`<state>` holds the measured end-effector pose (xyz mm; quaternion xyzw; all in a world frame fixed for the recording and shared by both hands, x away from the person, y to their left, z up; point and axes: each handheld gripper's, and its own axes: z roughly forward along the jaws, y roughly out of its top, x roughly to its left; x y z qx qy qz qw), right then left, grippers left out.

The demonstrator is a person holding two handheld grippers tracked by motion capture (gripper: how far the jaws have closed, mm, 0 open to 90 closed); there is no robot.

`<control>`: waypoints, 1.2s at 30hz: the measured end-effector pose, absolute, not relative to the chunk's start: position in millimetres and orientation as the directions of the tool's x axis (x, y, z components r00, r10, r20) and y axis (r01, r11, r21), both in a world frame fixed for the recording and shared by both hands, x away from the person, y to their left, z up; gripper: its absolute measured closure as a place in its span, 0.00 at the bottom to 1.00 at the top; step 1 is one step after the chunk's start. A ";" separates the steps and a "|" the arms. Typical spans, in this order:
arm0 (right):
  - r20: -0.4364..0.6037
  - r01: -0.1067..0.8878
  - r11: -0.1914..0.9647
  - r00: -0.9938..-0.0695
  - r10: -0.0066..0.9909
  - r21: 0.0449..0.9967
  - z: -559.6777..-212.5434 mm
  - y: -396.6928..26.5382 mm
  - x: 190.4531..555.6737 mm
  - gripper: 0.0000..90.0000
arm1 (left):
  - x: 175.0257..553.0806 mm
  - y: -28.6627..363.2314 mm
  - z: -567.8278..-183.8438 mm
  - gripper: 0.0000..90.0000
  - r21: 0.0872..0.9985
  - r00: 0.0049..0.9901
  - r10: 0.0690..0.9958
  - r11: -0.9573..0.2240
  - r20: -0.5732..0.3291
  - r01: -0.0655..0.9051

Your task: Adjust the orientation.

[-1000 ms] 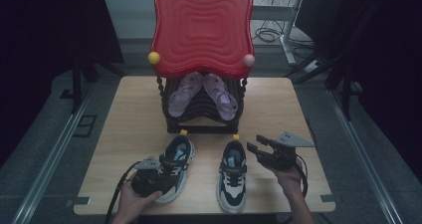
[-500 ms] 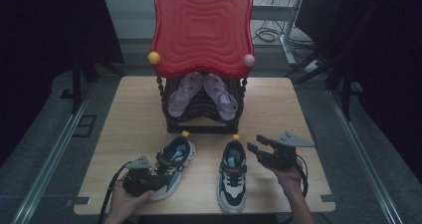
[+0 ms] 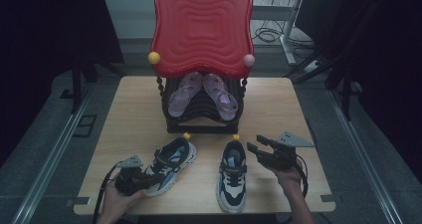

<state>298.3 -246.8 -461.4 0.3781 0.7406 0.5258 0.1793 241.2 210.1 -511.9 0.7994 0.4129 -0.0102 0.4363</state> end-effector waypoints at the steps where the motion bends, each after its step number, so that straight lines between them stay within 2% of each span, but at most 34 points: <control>1: 0.132 0.371 0.161 -0.650 0.749 0.914 -461.5 -247.0 298.3 0.54 | 241.3 211.0 -512.0 1.00 0.690 0.659 0.651 -0.278 -0.377 0.669; 36: 0.133 0.376 0.163 -0.648 0.750 0.912 -463.0 -246.7 299.2 0.54 | 261.8 253.7 -510.1 1.00 0.685 0.560 0.751 -0.204 -0.348 0.700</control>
